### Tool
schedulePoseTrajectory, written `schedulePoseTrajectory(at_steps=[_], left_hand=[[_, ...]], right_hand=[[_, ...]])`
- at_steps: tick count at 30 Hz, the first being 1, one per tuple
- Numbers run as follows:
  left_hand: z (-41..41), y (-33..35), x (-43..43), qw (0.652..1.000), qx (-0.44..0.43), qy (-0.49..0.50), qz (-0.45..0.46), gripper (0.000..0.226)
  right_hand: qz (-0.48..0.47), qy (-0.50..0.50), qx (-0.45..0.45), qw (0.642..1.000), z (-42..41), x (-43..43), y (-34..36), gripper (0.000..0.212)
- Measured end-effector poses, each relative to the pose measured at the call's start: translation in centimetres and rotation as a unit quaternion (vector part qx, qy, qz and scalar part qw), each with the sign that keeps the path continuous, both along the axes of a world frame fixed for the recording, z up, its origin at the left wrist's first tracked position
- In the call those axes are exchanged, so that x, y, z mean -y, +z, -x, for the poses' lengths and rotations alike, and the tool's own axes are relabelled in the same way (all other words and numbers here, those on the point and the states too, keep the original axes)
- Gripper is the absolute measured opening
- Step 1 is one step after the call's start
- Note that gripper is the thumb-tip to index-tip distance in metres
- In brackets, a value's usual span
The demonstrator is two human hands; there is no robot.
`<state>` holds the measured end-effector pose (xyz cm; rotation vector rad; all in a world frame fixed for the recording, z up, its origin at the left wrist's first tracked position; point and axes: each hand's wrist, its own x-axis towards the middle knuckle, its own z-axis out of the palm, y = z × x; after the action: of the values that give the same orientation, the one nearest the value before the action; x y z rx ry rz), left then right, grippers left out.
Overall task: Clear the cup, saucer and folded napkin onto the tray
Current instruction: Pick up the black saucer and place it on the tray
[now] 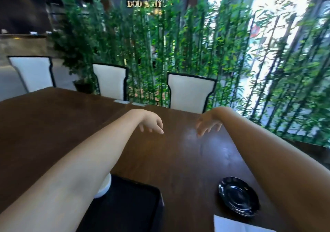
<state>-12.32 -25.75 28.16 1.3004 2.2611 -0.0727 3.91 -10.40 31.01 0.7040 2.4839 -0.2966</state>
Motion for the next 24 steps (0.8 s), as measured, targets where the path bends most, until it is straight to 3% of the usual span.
schedulePoseTrajectory(at_steps=[3,13,20,24], left_hand=[[-3.1,0.7,-4.5,0.999,0.009,-0.042,-0.008,0.048],[-12.1,-0.4,-17.3,0.992,-0.013,-0.128,-0.001,0.044],[-15.2,-3.2,-22.5,0.991,-0.06,-0.107,-0.046,0.043],[-16.3,-7.3,-23.7,0.99,-0.092,-0.088,-0.064,0.046]], right_hand=[[-0.039,-0.032,0.002,0.999,-3.9,-3.1,0.9,0.047],[-0.03,-0.175,-0.001,0.984,-14.9,-12.5,-0.2,0.064],[0.006,-0.206,-0.018,0.978,-17.4,-16.9,-4.8,0.058],[-0.058,-0.193,-0.036,0.979,-17.5,-17.8,-8.2,0.05]])
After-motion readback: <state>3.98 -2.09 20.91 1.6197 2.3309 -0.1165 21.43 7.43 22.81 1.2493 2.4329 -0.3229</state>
